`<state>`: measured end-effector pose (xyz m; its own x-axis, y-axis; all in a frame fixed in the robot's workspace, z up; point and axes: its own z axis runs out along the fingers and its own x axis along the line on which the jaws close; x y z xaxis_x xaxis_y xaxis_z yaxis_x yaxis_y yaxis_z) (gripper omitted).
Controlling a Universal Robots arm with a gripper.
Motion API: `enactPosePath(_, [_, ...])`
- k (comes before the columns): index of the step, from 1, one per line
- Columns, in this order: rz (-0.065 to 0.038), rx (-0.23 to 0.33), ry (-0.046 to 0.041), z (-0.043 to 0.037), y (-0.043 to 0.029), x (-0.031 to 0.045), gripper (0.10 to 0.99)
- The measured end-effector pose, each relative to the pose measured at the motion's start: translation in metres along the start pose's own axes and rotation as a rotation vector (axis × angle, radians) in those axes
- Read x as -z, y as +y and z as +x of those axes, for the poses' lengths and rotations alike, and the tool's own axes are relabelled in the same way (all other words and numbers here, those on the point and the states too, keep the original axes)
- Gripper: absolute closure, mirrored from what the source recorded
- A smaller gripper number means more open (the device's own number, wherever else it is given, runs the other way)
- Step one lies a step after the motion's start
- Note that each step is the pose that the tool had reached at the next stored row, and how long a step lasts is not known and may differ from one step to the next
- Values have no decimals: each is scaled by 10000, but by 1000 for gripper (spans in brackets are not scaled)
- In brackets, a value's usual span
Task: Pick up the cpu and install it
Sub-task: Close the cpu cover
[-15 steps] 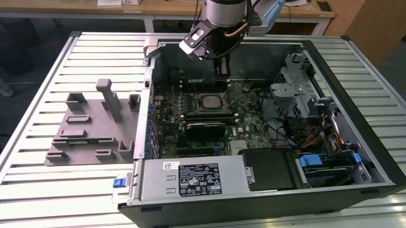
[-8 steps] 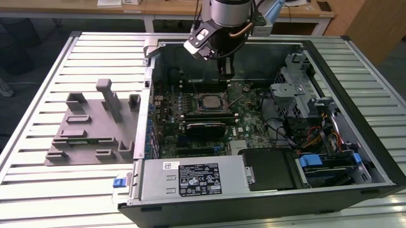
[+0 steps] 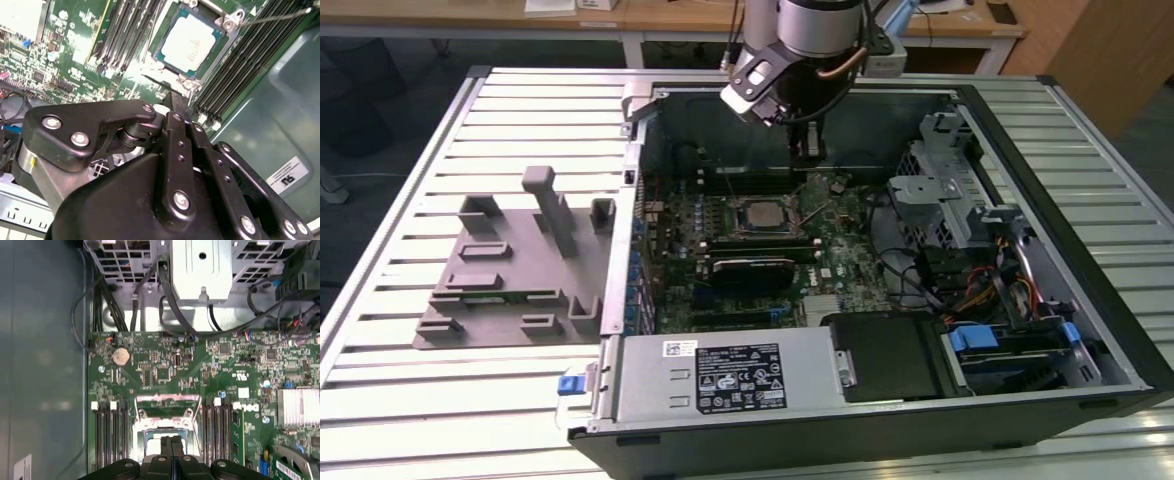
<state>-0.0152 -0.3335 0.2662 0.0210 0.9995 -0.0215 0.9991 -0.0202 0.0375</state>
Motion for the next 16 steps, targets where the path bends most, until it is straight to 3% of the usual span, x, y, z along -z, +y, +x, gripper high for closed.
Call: enactPosePath(16, [129,3,-2,1,358,-14,980])
